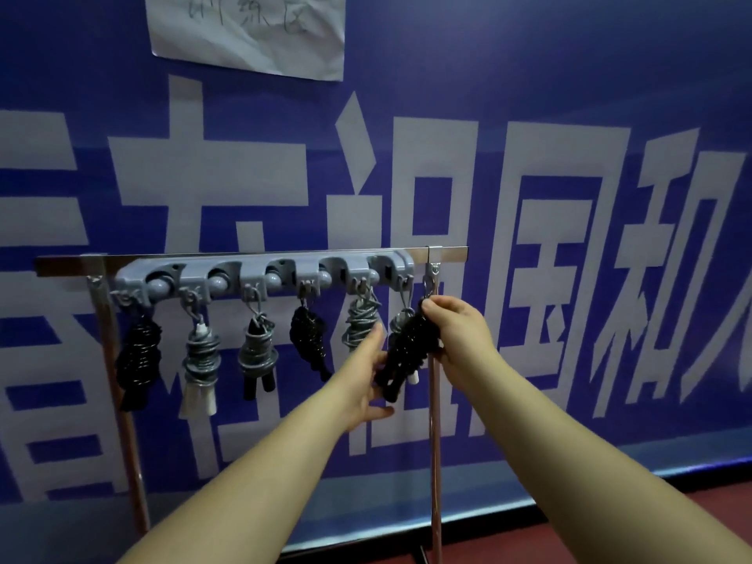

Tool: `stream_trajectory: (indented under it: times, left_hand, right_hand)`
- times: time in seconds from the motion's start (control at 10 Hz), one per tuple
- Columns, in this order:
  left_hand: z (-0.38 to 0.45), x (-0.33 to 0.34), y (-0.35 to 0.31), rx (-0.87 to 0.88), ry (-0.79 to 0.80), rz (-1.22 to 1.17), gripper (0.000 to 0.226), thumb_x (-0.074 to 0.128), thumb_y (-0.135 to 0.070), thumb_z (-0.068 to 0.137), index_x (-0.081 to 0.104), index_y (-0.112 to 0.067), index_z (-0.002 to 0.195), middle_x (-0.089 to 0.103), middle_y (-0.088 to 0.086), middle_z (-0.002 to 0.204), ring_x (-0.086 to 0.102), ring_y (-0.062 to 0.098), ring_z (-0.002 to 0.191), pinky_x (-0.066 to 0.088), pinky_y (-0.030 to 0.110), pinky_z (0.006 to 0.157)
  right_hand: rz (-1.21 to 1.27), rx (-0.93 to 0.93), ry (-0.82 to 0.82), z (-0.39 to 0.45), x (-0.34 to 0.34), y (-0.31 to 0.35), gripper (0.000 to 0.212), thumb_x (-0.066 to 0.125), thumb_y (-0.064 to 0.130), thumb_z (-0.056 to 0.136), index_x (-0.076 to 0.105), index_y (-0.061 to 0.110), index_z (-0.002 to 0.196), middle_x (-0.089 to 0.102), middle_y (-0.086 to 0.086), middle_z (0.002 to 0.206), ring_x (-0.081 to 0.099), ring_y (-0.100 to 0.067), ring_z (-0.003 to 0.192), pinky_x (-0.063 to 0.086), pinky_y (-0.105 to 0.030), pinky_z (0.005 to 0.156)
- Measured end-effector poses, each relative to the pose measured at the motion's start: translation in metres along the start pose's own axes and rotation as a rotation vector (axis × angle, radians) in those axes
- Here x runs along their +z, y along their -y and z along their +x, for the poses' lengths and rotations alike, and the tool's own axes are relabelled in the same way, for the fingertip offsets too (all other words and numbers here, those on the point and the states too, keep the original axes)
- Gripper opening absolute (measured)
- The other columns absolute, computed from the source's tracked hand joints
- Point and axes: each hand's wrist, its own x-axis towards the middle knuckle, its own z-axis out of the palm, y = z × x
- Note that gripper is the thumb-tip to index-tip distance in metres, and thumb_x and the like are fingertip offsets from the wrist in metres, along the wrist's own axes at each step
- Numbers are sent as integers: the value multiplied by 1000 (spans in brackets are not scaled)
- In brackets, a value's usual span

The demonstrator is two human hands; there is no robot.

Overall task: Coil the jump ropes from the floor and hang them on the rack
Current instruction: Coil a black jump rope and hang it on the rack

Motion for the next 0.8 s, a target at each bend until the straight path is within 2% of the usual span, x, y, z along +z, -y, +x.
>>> stream_trajectory:
  times: [0.1, 0.2, 0.4, 0.5, 0.6, 0.7, 0.8]
  left_hand:
    - [15, 3, -3, 0, -25, -11, 71, 35, -74, 85, 55, -22, 128, 48, 9, 139, 45, 33, 128, 38, 53, 103]
    - [23, 2, -3, -7, -27, -31, 74, 33, -74, 85, 49, -21, 135, 45, 10, 142, 44, 34, 128, 38, 52, 102]
    - [19, -4, 2, -76, 14, -42, 81, 24, -76, 85, 45, -19, 139, 49, 12, 138, 51, 34, 122, 36, 55, 105]
    - [4, 0, -4, -62, 49, -49, 81, 21, -73, 88, 40, -18, 143, 44, 14, 143, 45, 35, 128, 34, 53, 107]
    - [-22, 0, -10, -61, 59, -24, 80, 19, -73, 89, 41, -17, 142, 44, 14, 144, 45, 33, 129, 35, 51, 105]
    - [-52, -12, -11, -71, 23, 46, 78, 21, -71, 90, 46, -15, 138, 48, 13, 141, 47, 32, 127, 36, 49, 101]
    - [-87, -25, -7, -78, -20, 169, 72, 25, -69, 91, 52, -16, 131, 57, 9, 126, 55, 27, 113, 37, 48, 99]
  right_hand:
    - [-83, -10, -25, 21, 5, 2, 4, 60, 18, 93, 61, 20, 96, 64, -7, 99, 62, -24, 97, 55, -42, 85]
    - [-142, 8, 2, 38, 10, 1, 4, 59, 18, 93, 62, 20, 93, 65, -8, 99, 63, -25, 95, 54, -42, 84]
    - [-331, 18, 7, 55, 13, -9, 17, 56, 17, 94, 60, 19, 78, 62, -4, 85, 62, -24, 88, 52, -45, 91]
    - [-432, 20, 22, 53, 14, -15, 7, 58, 24, 93, 63, 18, 93, 64, -5, 98, 60, -24, 100, 51, -44, 93]
    - [-370, 62, 43, 35, 14, -17, 21, 54, 32, 95, 59, 16, 107, 64, -7, 106, 60, -24, 102, 53, -42, 89]
    - [-346, 164, 115, 1, 12, -24, 39, 56, 40, 93, 50, 14, 122, 60, -7, 114, 58, -24, 102, 50, -37, 76]
    - [-384, 222, 209, -38, 5, -23, 43, 56, 49, 91, 45, 19, 121, 54, -3, 114, 54, -25, 107, 47, -38, 81]
